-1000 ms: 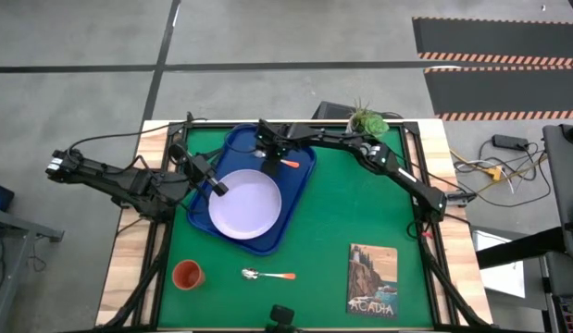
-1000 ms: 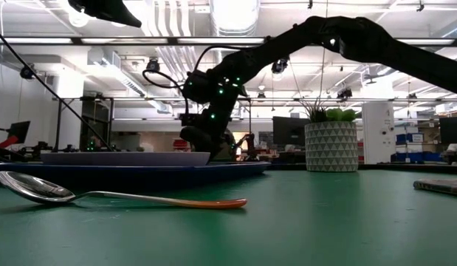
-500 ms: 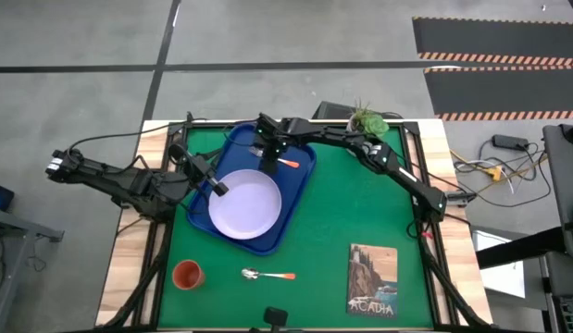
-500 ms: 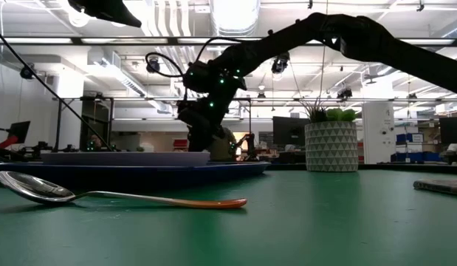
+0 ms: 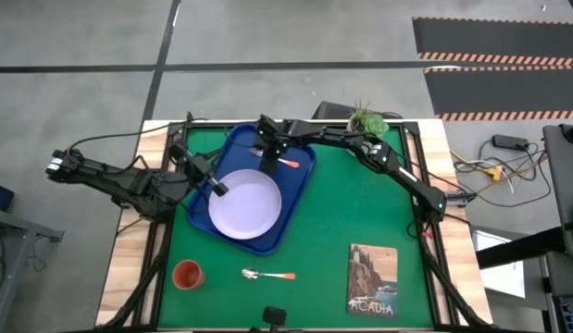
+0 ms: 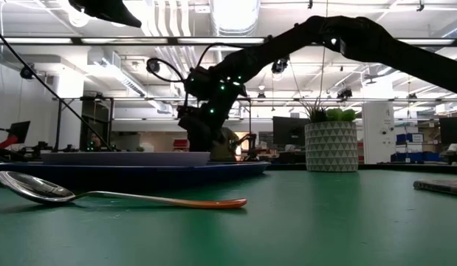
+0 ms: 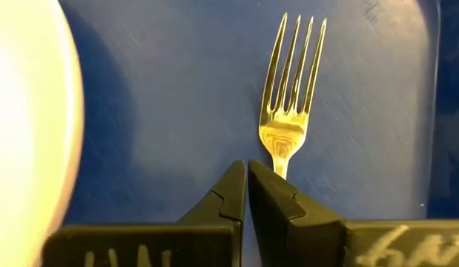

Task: Pick and place plate/cup/fork/spoon on tray
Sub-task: Put the orange fork on the blue tray on the right of the white plate, then put the orange spoon on the blue tray between the white plate and the orange fork

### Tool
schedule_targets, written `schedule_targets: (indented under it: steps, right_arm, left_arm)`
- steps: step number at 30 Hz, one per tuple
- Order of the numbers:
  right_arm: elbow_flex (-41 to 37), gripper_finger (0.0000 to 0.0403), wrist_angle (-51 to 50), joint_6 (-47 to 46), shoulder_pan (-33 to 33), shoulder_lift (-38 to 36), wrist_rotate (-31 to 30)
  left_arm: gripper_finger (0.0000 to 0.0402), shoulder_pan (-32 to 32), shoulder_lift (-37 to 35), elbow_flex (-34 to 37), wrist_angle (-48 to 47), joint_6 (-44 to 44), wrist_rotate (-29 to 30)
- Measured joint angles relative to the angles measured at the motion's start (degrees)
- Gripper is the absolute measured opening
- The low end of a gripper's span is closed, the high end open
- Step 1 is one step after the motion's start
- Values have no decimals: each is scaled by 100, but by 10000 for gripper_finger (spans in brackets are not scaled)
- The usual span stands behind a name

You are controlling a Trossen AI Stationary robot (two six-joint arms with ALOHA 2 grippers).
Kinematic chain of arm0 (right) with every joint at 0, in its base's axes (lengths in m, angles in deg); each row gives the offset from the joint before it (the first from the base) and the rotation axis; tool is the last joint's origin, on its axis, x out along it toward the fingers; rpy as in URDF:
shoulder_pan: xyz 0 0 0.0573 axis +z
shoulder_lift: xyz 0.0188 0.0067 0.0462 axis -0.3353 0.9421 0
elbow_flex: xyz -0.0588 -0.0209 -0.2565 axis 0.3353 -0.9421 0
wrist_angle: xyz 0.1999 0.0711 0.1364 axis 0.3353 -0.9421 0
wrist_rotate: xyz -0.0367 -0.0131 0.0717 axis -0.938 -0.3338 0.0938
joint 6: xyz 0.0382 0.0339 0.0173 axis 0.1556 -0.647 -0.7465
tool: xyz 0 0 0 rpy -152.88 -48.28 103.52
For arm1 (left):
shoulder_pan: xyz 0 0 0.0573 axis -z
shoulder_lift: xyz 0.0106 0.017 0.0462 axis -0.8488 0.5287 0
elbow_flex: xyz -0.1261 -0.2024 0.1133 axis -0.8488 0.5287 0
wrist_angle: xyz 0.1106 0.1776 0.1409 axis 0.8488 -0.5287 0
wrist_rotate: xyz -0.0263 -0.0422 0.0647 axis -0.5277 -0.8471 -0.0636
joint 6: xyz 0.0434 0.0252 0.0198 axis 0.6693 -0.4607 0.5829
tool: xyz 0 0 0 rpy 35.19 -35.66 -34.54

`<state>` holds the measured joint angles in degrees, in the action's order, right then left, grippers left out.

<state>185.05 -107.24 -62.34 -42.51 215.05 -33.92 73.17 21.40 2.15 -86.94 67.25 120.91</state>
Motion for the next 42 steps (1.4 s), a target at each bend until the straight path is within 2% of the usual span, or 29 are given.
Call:
schedule_targets:
  steps: [7,14,24,33,42]
  right_arm:
    - [-188,9,68,-52,-15,4,-23]
    - [-188,8,125,-72,-42,4,-445]
    - [-169,8,112,-125,-42,-8,-458]
    - [-164,8,-777,-267,23,-443,-467]
    - [-174,9,-1552,-425,570,-1107,-460]
  left_arm:
    - [0,0,0,0,0,1,0]
    - [0,0,0,0,-1,0,1]
    - [0,0,0,2,-2,0,2]
    - [0,0,0,13,-2,0,0]
    - [0,0,2,68,4,46,0]
